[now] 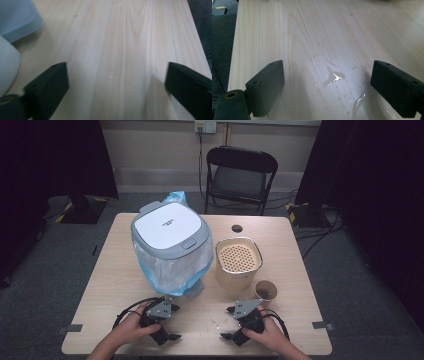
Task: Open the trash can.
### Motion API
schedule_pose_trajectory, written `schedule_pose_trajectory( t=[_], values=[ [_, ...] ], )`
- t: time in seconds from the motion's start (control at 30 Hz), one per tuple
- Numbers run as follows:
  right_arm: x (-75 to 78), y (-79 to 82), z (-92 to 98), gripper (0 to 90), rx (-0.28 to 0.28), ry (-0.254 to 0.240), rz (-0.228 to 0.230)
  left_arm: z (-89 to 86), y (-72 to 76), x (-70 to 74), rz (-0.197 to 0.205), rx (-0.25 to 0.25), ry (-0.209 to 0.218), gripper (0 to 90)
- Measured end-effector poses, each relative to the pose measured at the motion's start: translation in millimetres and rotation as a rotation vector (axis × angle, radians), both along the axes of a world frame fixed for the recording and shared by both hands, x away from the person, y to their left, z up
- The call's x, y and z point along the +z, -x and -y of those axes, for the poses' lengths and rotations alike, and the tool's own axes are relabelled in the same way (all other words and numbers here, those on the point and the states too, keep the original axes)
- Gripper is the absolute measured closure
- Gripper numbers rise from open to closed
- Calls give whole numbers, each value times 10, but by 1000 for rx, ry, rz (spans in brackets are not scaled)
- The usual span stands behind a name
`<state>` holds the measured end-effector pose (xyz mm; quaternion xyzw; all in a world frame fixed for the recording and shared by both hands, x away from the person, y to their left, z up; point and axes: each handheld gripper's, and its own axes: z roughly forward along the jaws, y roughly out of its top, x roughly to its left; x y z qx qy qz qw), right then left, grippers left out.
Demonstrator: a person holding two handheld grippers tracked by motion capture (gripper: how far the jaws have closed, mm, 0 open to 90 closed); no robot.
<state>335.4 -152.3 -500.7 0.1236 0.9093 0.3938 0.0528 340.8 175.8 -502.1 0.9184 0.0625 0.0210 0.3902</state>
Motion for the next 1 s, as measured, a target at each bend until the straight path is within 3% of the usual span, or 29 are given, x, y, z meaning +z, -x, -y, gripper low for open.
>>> schedule_pose_trajectory(
  t=[0.07, 0.13, 0.23, 0.33, 0.47, 0.53, 0.63, 0.77, 1.0],
  values=[
    [0, -1, 0, 111, 0, 0, 1, 10, 6, 7, 10, -6, -19, 0],
    [0, -2, 0, 111, 1, 0, 1, 30, 38, -5, -4, 35, -2, 0],
    [0, -4, 0, 111, 3, 0, 0, 27, 51, -1, -4, 8, -1, 0],
    [0, -6, 2, 111, 5, 0, 1, 4, 61, 21, -46, -8, 5, 10],
    [0, -8, 3, 111, 6, 2, 1, -34, 64, 38, -36, -3, 8, 69],
    [0, -10, 2, 111, 8, 0, -1, -56, 59, 73, -56, 21, 25, 202],
    [0, -11, 2, 111, 9, -1, -1, -87, 73, 120, -51, 45, 36, 163],
    [0, -15, 3, 111, 11, 0, -1, -147, 136, 215, -88, 101, 61, 170],
    [0, -15, 4, 111, 12, 0, -1, -241, 187, 320, -107, 140, 62, 167]
  ],
)
